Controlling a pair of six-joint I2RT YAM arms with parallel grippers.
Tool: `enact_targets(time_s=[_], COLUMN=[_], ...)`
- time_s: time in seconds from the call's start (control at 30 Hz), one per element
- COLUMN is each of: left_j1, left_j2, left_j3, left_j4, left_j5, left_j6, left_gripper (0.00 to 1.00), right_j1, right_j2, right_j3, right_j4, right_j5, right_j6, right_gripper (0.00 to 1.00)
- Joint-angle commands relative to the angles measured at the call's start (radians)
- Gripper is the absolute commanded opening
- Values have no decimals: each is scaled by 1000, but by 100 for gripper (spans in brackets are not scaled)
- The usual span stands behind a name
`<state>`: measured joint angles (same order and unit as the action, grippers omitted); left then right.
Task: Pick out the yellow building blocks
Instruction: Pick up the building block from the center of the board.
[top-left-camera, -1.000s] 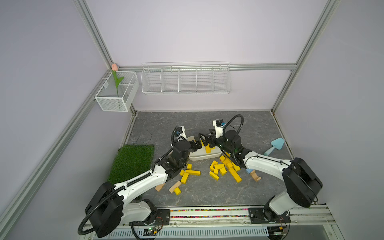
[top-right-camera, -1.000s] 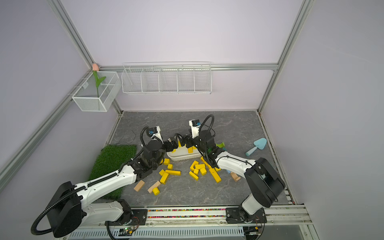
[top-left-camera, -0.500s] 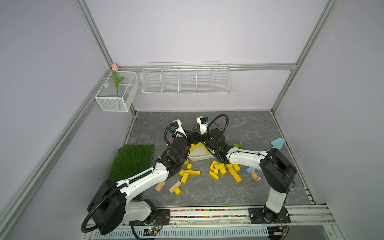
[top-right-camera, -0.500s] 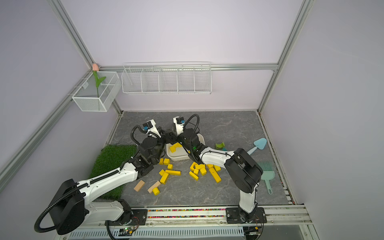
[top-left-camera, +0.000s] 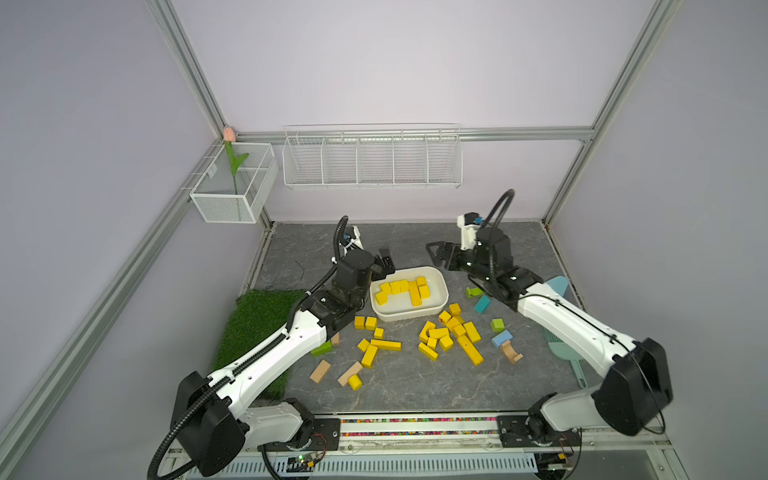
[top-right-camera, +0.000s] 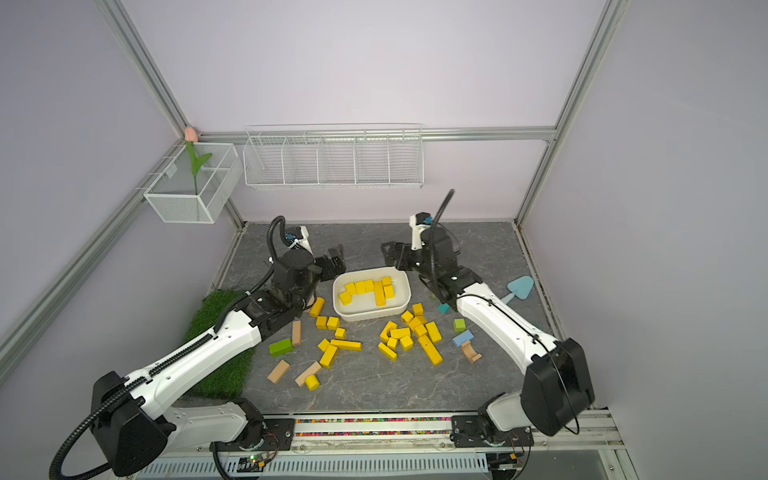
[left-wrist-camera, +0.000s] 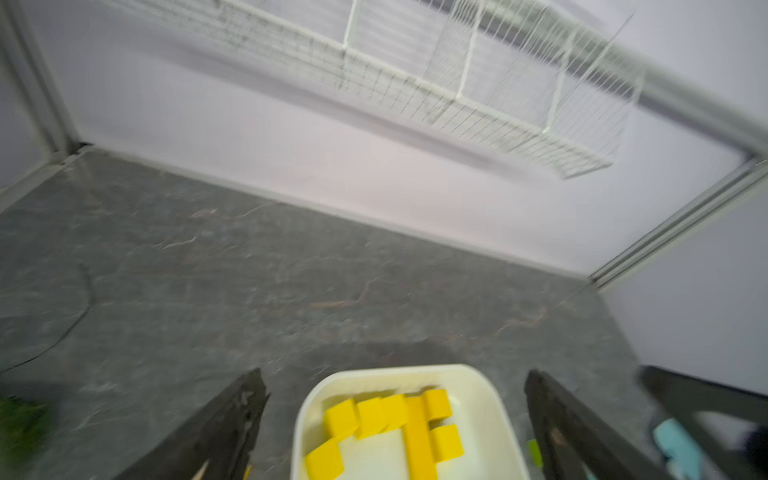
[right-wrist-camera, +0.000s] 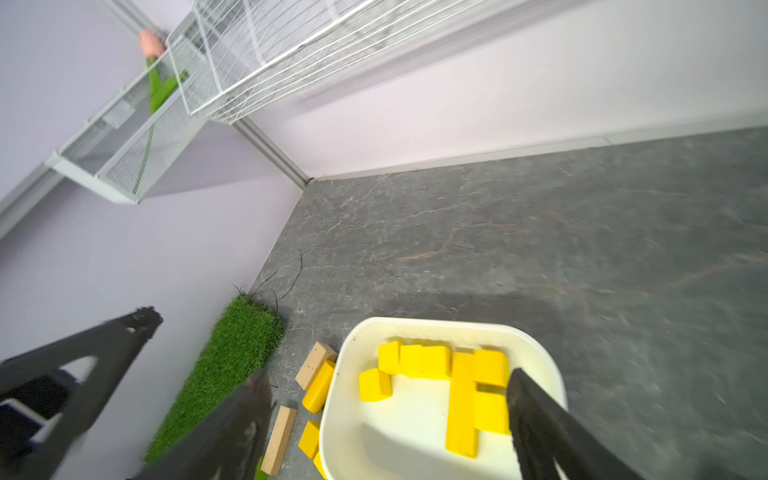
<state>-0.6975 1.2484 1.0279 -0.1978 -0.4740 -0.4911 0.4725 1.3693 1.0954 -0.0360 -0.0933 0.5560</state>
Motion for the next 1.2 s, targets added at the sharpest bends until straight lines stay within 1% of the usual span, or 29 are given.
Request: enact_targets(time_s=[0.0,0.13,0.2,0.27,0.33,0.4,0.47,0.57,0.63,0.73,0.9,1.0,1.07,1.17], left_j1=[14,15,20,45,100,136,142,142,142,142,142,142,142,142], left_j2=[-14,-8,-3,8,35,65,93,126,132,114,86,110,126,148], left_j3=[4,37,41,36,22,18,26,27,4,-52,-121,-145,-159,-172], left_j4=[-268,-424,-496,-546,-573,-612,-646,-673,-663,-628,-617,-630,-627,-608], left_j5=[52,100,120,191,317,367,383,400,432,481,525,543,553,557], left_j6=[34,0,-41,-70,-86,-124,-110,-116,-142,-186,-236,-256,-269,-277], left_gripper=[100,100,100,100,100,100,99,97,92,86,71,68,63,62], right_j1=[-74,-181,-208,-219,-232,-241,-245,-245,-244,-245,-246,-246,-247,-247], right_j2=[-67,-91,-96,-105,-123,-143,-178,-240,-263,-299,-332,-325,-318,-318], right_j3=[-99,-177,-209,-253,-296,-348,-407,-476,-504,-556,-634,-687,-704,-708], right_j4=[-95,-117,-107,-113,-110,-71,-16,-7,-35,-30,-7,32,51,63], right_j5=[-129,-282,-342,-366,-383,-429,-464,-451,-434,-416,-368,-365,-369,-363], right_j6=[86,116,136,146,162,171,162,135,113,101,101,112,120,122], right_gripper=[89,89,89,89,89,89,89,89,90,93,97,98,98,98])
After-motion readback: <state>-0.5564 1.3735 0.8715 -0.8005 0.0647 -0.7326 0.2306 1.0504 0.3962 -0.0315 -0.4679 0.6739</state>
